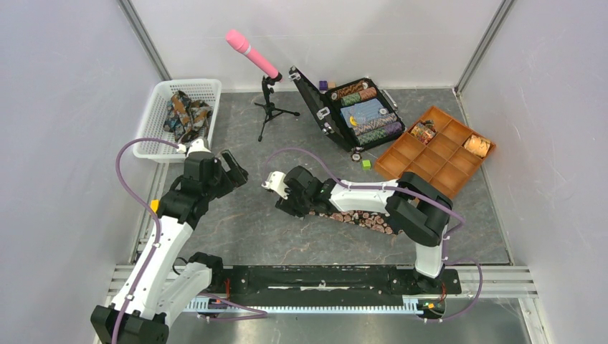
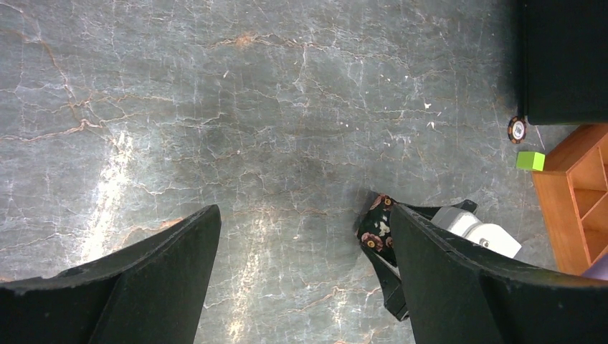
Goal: Roll the ties
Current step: Roll the tie at the center of the board.
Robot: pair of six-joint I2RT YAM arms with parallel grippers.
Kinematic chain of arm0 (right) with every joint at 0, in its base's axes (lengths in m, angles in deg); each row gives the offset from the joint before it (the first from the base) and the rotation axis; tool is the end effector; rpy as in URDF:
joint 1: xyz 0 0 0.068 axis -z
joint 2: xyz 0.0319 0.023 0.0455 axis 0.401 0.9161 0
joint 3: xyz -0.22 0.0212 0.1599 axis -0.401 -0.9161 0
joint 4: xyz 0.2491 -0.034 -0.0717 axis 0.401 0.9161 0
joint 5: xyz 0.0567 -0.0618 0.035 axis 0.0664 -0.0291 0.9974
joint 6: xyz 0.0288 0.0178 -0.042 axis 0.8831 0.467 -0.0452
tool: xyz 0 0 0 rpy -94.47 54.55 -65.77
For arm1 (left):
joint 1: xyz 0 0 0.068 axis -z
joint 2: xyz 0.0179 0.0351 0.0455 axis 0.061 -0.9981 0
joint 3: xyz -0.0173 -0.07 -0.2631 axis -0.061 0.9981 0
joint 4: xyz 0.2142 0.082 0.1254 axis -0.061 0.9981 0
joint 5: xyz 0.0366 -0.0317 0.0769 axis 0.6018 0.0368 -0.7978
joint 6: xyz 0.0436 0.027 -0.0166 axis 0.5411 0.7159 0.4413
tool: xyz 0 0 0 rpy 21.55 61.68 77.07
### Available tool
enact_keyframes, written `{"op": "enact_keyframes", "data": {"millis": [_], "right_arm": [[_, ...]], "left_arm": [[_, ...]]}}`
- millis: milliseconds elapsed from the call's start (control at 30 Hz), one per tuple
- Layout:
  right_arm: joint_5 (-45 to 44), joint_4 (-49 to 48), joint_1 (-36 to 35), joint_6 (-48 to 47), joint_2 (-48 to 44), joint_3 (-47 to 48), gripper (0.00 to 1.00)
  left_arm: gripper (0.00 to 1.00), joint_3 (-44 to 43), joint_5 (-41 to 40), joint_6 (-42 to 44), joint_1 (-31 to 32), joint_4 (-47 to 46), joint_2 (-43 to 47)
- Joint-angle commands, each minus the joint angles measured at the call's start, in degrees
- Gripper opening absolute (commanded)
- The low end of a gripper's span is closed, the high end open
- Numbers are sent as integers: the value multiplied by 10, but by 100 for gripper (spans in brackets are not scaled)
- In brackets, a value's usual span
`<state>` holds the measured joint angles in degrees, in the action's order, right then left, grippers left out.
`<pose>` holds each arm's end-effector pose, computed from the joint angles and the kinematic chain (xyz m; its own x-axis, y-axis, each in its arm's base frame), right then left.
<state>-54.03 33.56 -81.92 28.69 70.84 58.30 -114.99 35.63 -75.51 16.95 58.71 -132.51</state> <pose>0.2079 0.3331 0.1576 -0.2543 -0.7391 -0.6238 -0.8918 0.4288 -0.1445 0.1681 -0.0355 0.2919 -0.5710 -0.4781 -0.6674 -0.2626 0.8766 -0.4032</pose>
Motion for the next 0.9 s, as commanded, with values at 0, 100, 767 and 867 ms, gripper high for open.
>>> {"op": "enact_keyframes", "data": {"millis": [0, 100, 767, 867], "right_arm": [[-5, 6, -2, -4, 9, 16, 62], [-5, 9, -2, -4, 12, 19, 51], [-13, -6, 4, 63, -67, 12, 90], [-44, -29, 15, 145, -122, -23, 91]], "left_arm": [[93, 1, -1, -1, -4, 2, 15], [93, -2, 1, -1, -5, 3, 15], [94, 10, 41, 18, -5, -15, 5], [94, 24, 62, 19, -5, -50, 0]]}}
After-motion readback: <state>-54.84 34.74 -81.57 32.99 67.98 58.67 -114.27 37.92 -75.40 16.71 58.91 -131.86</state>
